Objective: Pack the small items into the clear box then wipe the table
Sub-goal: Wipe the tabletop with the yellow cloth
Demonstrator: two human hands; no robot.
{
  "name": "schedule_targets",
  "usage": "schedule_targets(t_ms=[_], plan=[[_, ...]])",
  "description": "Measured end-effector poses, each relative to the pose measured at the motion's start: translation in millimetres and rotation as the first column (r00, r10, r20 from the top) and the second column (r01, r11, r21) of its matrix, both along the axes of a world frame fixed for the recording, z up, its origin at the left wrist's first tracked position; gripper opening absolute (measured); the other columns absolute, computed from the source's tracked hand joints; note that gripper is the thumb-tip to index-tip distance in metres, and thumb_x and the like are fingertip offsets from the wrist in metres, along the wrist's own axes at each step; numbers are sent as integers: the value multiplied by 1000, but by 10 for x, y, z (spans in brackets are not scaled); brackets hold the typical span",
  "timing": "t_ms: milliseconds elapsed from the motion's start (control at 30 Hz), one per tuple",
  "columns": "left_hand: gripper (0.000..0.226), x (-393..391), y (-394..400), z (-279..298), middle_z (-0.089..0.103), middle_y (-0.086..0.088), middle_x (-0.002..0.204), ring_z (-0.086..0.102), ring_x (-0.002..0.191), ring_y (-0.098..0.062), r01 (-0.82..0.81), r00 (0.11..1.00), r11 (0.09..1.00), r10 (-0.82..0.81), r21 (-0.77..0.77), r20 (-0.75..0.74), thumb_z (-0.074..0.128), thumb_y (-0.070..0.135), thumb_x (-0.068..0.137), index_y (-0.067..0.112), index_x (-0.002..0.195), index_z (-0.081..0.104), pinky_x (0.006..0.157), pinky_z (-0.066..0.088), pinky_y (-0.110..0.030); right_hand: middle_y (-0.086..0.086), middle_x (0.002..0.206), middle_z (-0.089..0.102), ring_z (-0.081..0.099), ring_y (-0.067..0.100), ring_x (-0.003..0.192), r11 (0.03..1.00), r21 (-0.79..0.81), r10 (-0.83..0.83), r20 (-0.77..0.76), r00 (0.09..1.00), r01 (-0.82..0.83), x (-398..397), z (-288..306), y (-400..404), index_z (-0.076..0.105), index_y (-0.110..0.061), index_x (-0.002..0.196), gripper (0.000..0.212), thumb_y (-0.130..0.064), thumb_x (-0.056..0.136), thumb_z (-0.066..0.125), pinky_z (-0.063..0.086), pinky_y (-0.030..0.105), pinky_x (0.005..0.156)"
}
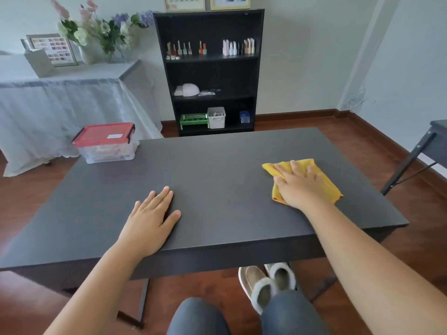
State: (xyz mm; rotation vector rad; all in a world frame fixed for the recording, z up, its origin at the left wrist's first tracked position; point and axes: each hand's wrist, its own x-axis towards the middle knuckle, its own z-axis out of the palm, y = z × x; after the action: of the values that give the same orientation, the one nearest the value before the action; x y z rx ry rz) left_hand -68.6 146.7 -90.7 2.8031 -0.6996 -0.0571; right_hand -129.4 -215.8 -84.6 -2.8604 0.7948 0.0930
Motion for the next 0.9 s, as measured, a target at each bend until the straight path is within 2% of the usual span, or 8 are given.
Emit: schedule_targets(t_ms=[167,267,367,433,500,700,800,900], plan=[[60,-26,10,1,4,17,159,1,147,-13,-24,1000,1000,24,-18,-4,24,51,97,28,152,14,117,1,-37,-5,161,-5,-12,39,143,957,69,283,7,959,-282,454,17,1004,7,-52,145,55,-60,91,10,-10,55,113],[56,-31,99,3,6,15,159,2,147,-15,-55,998,998,55,-32,-6,24,46,99,28,152,15,116,2,-38,-8,161,-10,-15,35,144,857,36,514,9,858,-514,338,-52,1658,2,-54,144,57,-66,88,10,-12,53,112],[55,-2,255,12,7,15,159,3,147,-16,-87,996,996,87,-31,-4,24,44,100,28,151,16,116,3,-39,-16,159,-11,-16,27,145,744,22,667,35,744,-668,79,-134,1766,-1,-59,141,59,-71,84,6,-13,49,113],[55,22,393,17,5,16,159,2,147,-15,-112,994,993,112,-22,-17,24,44,100,28,152,15,117,2,-39,-24,156,-11,-15,19,145,716,41,695,47,717,-697,-26,-121,1530,-1,-64,138,59,-74,80,3,-11,45,114],[55,42,538,22,5,16,159,1,147,-15,-138,990,990,138,-17,-17,23,44,100,28,152,14,117,2,-39,-26,155,-9,-12,17,145,757,45,651,29,759,-651,25,-82,1226,0,-69,134,52,-73,82,6,-8,44,115],[55,64,875,33,5,15,159,2,147,-17,-220,975,975,220,-1,-8,22,44,100,28,152,14,116,3,-40,-10,161,-7,-12,32,145,898,57,438,-30,898,-436,850,39,1257,3,-59,142,49,-60,93,11,-8,53,115],[56,32,973,12,5,16,159,1,147,-16,-245,969,969,245,-10,-7,22,45,100,28,152,13,116,1,-40,-7,161,-9,-14,34,144,869,75,492,-28,870,-489,1096,65,1794,3,-54,145,53,-59,93,11,-11,54,113],[55,46,1064,1,6,15,159,2,147,-17,-261,965,965,262,-12,6,22,45,100,28,152,14,116,3,-39,-11,160,-10,-15,30,145,764,95,642,-17,766,-638,1029,58,2303,3,-53,146,52,-57,95,13,-12,52,114]])
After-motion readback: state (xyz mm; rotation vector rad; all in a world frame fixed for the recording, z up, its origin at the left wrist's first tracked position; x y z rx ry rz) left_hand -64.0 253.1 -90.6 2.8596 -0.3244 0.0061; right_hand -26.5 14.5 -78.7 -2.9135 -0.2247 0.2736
